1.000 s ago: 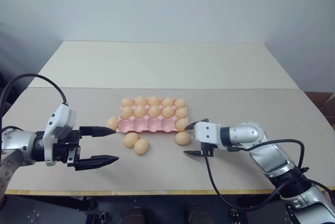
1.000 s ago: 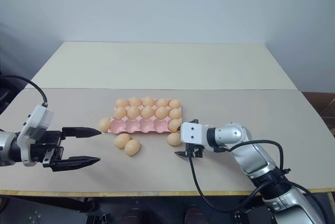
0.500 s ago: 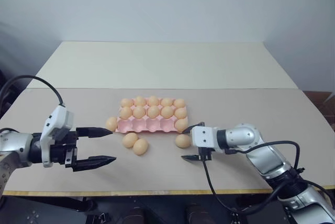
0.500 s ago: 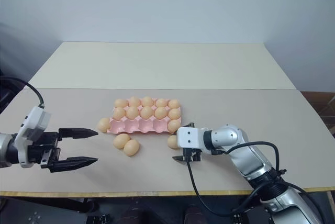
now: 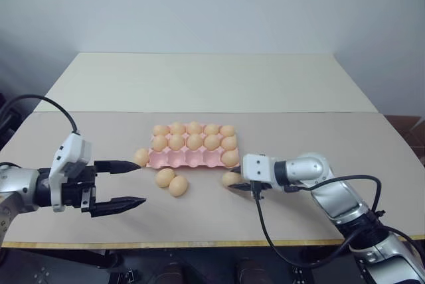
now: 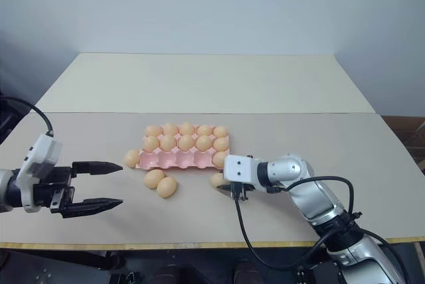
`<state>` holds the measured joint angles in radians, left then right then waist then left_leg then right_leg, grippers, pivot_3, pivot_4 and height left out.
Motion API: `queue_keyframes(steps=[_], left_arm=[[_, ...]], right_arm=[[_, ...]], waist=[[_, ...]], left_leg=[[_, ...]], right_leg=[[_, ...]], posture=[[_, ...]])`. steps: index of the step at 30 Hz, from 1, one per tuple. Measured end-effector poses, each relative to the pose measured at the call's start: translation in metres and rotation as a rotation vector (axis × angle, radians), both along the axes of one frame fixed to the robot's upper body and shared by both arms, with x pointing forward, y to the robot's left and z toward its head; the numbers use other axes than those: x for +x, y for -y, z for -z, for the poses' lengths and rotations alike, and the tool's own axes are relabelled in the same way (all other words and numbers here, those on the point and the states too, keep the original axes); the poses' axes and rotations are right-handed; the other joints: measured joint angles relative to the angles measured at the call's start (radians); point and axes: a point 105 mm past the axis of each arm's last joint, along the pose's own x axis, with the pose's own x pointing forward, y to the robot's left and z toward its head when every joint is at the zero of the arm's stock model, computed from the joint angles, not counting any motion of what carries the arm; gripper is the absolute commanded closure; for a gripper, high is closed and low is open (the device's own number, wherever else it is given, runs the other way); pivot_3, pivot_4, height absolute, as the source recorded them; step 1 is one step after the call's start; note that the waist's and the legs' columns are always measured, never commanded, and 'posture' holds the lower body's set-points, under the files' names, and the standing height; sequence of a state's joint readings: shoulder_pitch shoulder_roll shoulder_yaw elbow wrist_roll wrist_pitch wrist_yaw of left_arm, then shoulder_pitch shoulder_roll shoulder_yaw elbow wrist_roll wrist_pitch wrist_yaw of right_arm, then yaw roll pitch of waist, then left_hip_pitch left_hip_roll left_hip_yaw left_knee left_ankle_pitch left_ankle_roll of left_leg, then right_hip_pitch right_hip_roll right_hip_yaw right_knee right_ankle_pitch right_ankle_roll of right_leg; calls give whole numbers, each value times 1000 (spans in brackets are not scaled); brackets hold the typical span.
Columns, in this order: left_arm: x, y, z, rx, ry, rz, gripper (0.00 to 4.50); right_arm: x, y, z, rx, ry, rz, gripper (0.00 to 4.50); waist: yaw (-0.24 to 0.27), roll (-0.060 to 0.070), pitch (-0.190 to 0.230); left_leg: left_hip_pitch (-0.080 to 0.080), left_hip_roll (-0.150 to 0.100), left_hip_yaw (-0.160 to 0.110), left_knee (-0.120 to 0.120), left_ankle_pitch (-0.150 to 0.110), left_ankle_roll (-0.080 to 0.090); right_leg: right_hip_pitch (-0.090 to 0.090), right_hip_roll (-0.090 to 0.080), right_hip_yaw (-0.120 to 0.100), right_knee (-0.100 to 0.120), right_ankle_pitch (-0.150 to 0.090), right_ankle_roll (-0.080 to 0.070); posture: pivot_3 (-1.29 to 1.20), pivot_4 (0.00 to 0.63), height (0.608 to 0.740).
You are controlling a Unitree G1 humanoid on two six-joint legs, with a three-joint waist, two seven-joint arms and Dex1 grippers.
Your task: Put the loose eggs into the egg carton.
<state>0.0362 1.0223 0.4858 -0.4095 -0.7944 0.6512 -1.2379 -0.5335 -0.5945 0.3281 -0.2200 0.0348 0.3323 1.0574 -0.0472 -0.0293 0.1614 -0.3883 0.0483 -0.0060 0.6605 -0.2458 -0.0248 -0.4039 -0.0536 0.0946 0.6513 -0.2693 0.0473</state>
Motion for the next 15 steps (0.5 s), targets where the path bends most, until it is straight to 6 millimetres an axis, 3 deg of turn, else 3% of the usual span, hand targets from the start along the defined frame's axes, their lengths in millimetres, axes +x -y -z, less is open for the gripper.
queue_keyframes(steps=[4, 7, 11, 15], left_arm=[[10, 0, -26, -128, 82, -38, 0], [11, 2, -33, -157, 92, -41, 0], [11, 1, -31, -154, 83, -47, 0], [11, 1, -31, -148, 78, -49, 0]], right_arm=[[8, -23, -35, 130, 62, -24, 2967], [20, -30, -35, 159, 57, 20, 2967], [36, -30, -15, 125, 37, 100, 1690], [39, -29, -11, 110, 50, 112, 285]], waist=[[1, 0, 0], [1, 0, 0], [2, 0, 0], [1, 0, 0]], left_leg=[[0, 0, -1, 0, 0, 0], [0, -1, -1, 0, 0, 0], [0, -1, -1, 0, 0, 0], [0, -1, -1, 0, 0, 0]], right_leg=[[0, 0, 0, 2, 0, 0], [0, 0, 0, 2, 0, 0], [-2, 0, 0, 4, 0, 0], [-2, 0, 0, 4, 0, 0]], posture=[[0, 150, 740], [0, 150, 740], [0, 150, 740], [0, 150, 740]])
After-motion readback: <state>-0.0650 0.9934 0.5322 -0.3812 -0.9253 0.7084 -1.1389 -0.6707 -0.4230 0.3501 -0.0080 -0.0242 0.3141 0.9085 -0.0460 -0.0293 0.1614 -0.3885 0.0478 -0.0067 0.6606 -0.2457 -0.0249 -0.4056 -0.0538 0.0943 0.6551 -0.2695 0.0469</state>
